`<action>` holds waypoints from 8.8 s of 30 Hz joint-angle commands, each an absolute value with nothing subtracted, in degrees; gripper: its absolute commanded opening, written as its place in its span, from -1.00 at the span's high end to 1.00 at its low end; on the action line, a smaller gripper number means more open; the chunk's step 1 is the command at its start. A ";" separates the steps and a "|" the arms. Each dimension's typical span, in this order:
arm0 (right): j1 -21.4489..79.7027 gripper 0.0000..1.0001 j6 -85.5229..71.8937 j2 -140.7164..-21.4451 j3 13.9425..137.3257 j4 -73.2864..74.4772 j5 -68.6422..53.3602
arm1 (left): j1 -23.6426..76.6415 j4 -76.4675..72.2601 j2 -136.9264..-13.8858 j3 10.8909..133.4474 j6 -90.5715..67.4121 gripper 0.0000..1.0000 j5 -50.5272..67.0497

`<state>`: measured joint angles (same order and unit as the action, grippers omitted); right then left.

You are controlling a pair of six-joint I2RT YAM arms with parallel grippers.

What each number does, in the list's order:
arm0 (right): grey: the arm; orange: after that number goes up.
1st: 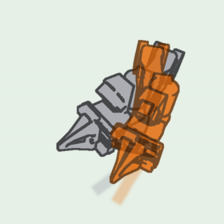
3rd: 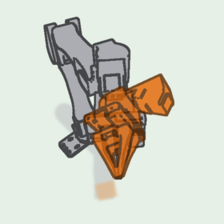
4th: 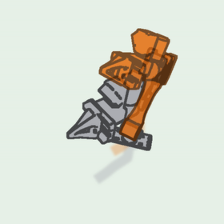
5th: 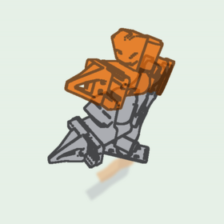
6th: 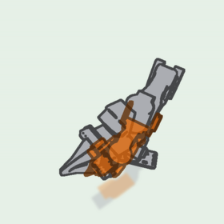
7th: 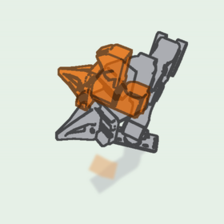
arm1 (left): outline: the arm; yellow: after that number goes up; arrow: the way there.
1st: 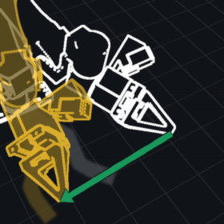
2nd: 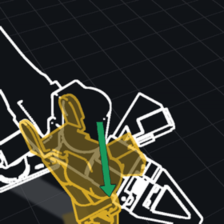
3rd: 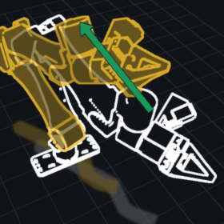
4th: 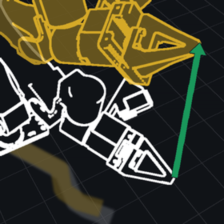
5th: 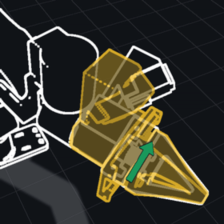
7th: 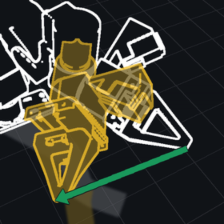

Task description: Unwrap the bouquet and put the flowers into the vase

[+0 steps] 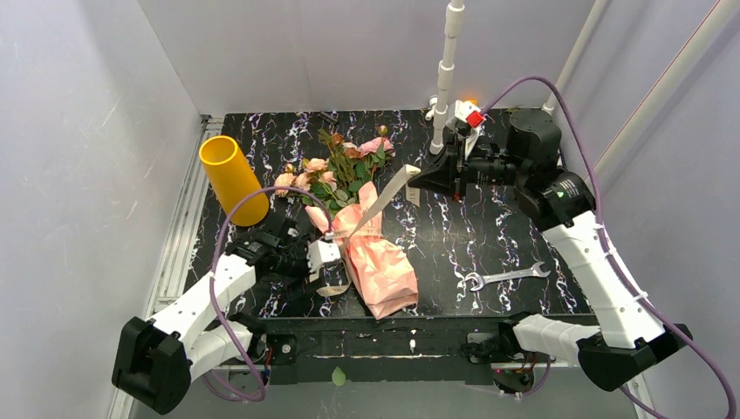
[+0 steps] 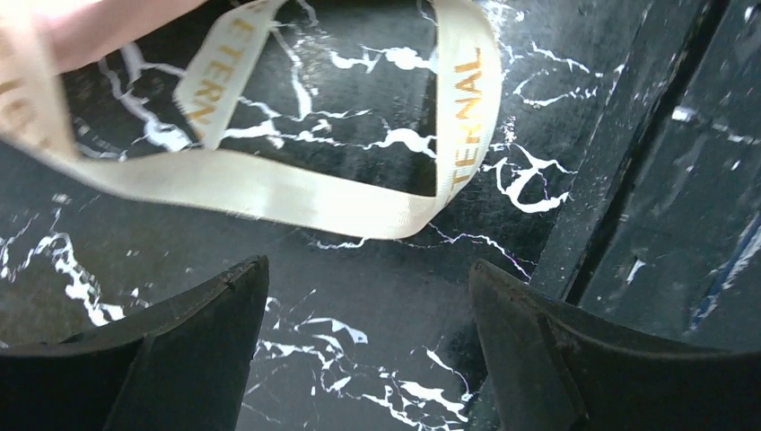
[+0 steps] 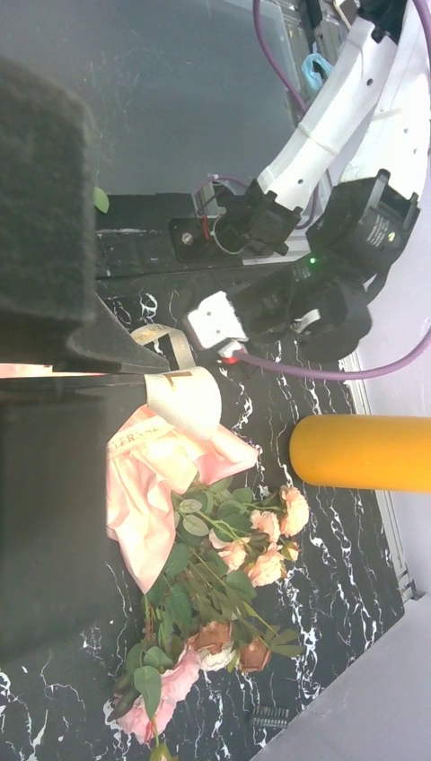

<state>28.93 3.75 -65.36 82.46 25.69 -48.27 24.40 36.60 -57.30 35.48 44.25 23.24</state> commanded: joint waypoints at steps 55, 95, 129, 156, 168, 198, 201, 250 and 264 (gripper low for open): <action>28.12 0.97 4.81 -61.60 73.93 30.13 -52.77 | 35.13 34.62 -101.29 118.30 3.82 -0.39 27.29; 21.88 0.97 -36.31 -76.30 79.63 -11.98 -59.12 | 24.27 28.44 -57.62 52.08 19.36 -0.43 30.94; 20.64 0.97 -35.44 -75.41 84.53 -11.17 -59.72 | 27.23 7.74 -70.67 49.26 8.47 0.63 30.80; 24.20 0.40 -6.01 -74.56 68.69 18.38 -45.68 | 26.89 16.92 -63.23 75.59 0.35 1.00 36.76; 33.58 -0.96 11.67 -75.15 68.58 27.04 -27.91 | 26.89 20.45 -63.03 85.55 -2.13 1.00 38.08; 47.38 -0.35 -13.08 -87.93 63.01 -16.48 -30.97 | 20.38 11.54 -68.24 86.07 -18.93 1.00 33.33; 48.13 0.03 -14.30 -88.94 60.85 -18.48 -29.02 | 19.35 10.97 -68.63 86.25 -20.33 1.00 32.36; 51.94 -0.33 -24.33 -102.56 63.45 -31.81 -24.21 | 14.43 7.32 -70.45 87.78 -24.89 1.00 32.15; 52.29 0.55 -20.25 -97.57 59.08 -29.64 -22.74 | 12.57 9.75 -69.56 86.96 -21.84 1.00 25.10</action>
<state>52.05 -23.05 -102.72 59.90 -28.97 -23.59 13.30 9.13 -70.76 85.95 -23.97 28.93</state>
